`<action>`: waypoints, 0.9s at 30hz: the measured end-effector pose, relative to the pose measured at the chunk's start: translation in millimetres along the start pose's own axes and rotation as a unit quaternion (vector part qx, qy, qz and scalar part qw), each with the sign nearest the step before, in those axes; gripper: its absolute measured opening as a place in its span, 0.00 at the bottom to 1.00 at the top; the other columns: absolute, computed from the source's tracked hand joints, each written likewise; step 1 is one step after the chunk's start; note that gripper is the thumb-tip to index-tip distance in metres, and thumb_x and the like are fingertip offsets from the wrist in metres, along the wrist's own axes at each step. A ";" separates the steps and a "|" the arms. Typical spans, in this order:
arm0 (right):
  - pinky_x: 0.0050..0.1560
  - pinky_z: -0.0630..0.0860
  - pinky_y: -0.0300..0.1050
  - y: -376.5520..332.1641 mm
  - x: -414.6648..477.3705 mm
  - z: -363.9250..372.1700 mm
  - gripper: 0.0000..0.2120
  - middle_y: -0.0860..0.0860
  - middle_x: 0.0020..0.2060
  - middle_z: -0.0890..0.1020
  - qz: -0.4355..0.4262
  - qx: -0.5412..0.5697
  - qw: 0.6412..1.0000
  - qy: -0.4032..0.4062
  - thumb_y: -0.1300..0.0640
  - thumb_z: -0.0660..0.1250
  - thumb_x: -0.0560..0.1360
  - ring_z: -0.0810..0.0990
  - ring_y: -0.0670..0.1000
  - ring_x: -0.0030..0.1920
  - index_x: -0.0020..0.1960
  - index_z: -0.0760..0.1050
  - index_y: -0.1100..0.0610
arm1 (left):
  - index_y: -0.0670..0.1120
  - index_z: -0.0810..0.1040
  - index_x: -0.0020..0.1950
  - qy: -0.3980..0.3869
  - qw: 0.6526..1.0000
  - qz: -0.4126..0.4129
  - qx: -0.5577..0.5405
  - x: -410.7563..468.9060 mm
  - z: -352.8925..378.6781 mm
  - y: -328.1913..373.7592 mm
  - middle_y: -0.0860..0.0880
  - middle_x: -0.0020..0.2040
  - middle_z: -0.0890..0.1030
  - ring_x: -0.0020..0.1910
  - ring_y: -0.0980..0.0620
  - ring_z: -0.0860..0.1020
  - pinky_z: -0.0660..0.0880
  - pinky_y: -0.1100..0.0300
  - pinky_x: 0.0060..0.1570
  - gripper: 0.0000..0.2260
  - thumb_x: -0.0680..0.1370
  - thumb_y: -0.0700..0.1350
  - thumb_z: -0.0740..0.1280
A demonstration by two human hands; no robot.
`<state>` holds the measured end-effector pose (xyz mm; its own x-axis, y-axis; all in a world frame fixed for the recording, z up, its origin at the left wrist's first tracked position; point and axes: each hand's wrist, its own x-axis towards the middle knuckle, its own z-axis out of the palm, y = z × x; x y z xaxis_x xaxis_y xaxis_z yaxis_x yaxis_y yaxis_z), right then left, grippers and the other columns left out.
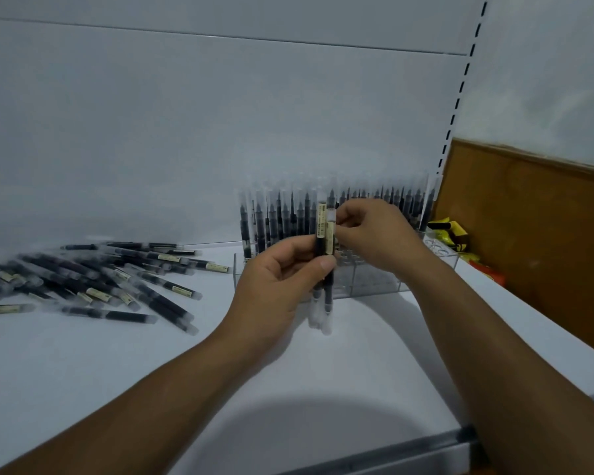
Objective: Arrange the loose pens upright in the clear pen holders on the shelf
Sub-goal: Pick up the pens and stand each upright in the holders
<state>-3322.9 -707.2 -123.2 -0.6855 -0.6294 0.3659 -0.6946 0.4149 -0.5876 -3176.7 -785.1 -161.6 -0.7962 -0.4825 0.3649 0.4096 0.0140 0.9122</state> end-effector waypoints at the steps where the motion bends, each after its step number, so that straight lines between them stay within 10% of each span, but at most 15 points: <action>1: 0.48 0.79 0.49 0.4 0.3 -0.1 0.05 0.48 0.40 0.82 0.001 -0.005 1.000 0.004 0.52 0.70 0.75 0.81 0.49 0.43 0.47 0.80 0.54 | 0.44 0.81 0.53 0.004 1.000 0.002 0.003 0.4 -0.7 0.3 0.51 0.43 0.85 0.42 0.58 0.81 0.78 0.66 0.44 0.10 0.75 0.34 0.67; 15: 0.40 0.73 0.38 0.2 -21.5 -18.8 0.12 0.48 0.38 0.83 -0.024 0.066 0.996 0.059 0.44 0.67 0.76 0.79 0.47 0.38 0.45 0.82 0.52 | 0.43 0.81 0.54 0.054 0.998 -0.003 -0.038 2.0 -3.5 8.5 0.46 0.47 0.85 0.46 0.54 0.83 0.80 0.62 0.49 0.08 0.76 0.36 0.67; 21: 0.41 0.74 0.34 -10.7 -50.4 -26.5 0.15 0.43 0.41 0.84 -0.047 0.095 0.972 -0.211 0.39 0.69 0.68 0.81 0.40 0.41 0.47 0.81 0.48 | 0.42 0.81 0.54 0.079 0.995 0.006 -0.053 3.1 -5.7 10.8 0.47 0.46 0.85 0.46 0.52 0.83 0.81 0.59 0.47 0.08 0.76 0.37 0.68; 27: 0.49 0.79 0.45 -0.4 -49.4 -14.1 0.04 0.50 0.40 0.84 -0.045 0.153 0.964 -0.211 0.55 0.72 0.73 0.82 0.49 0.41 0.46 0.81 0.54 | 0.39 0.79 0.56 0.106 0.992 0.021 -0.058 7.1 -10.2 13.7 0.46 0.46 0.84 0.44 0.54 0.82 0.79 0.61 0.44 0.09 0.75 0.38 0.68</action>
<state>-3291.9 -667.0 -130.8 -0.4304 -0.8921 0.1376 -0.6062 0.1728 -0.7763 -3172.2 -797.2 -148.4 -0.6707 -0.6576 0.3431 0.4984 -0.0570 0.8651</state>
